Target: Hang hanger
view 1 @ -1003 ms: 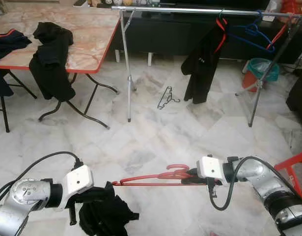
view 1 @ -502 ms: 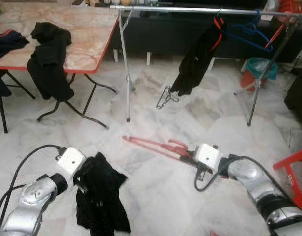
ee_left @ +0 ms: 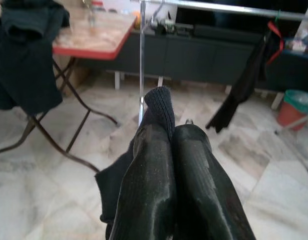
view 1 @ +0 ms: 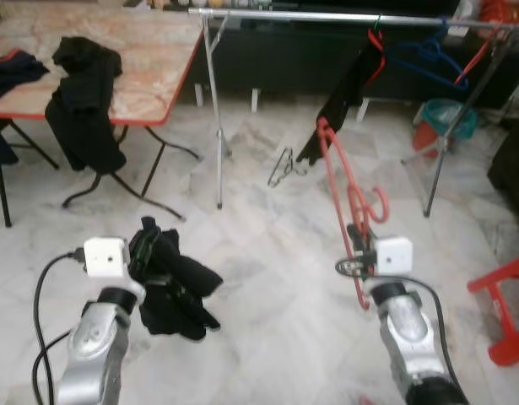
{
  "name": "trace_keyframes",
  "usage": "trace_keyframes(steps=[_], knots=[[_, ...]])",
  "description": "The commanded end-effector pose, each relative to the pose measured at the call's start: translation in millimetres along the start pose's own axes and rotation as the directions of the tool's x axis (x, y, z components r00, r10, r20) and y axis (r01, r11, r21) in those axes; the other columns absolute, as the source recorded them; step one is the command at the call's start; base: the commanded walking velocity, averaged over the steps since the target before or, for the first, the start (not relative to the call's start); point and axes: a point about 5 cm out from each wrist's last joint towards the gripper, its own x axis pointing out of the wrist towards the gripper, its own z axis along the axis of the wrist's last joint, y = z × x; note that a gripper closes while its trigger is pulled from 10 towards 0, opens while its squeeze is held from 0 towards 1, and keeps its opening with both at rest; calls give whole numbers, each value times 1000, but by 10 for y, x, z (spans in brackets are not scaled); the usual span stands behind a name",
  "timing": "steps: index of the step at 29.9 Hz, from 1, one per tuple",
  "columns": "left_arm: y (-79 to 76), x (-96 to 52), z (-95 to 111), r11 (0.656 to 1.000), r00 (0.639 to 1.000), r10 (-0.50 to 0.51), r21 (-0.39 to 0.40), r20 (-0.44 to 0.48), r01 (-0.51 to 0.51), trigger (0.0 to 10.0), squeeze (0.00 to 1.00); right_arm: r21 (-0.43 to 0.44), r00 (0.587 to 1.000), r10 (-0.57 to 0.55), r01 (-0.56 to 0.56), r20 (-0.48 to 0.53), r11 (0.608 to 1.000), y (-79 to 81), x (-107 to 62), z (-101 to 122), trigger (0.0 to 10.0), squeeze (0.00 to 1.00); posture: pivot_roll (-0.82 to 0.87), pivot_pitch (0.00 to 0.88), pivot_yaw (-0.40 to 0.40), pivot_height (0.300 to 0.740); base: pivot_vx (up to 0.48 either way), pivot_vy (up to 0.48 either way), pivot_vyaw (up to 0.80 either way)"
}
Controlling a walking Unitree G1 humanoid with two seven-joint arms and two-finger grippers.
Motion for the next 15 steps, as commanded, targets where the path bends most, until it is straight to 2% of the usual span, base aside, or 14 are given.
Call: trace_keyframes(steps=[1,4,8,13,15], knots=[[-74,48,161,1000,996,-4,17,86,2,10000,0,32,999,-36,35,39,999,-5,-6,67,10000,0,45,22,-60,740,0,0,0],[-140,101,234,1000,992,22,20,127,-24,10000,0,65,998,-58,56,31,996,38,-24,71,10000,0,44,7,-65,740,0,0,0],[-175,128,218,999,992,35,0,123,-35,10000,0,120,993,-115,113,7,986,61,-44,49,10000,0,41,0,-55,740,0,0,0],[-195,163,225,1000,993,29,2,118,-30,10000,0,129,993,-119,118,0,985,99,-30,65,10000,0,41,0,-44,740,0,324,0],[-210,177,184,999,995,11,37,98,-14,10000,0,110,994,-99,104,-48,988,129,-20,-1,10000,0,42,0,-43,740,0,375,0]])
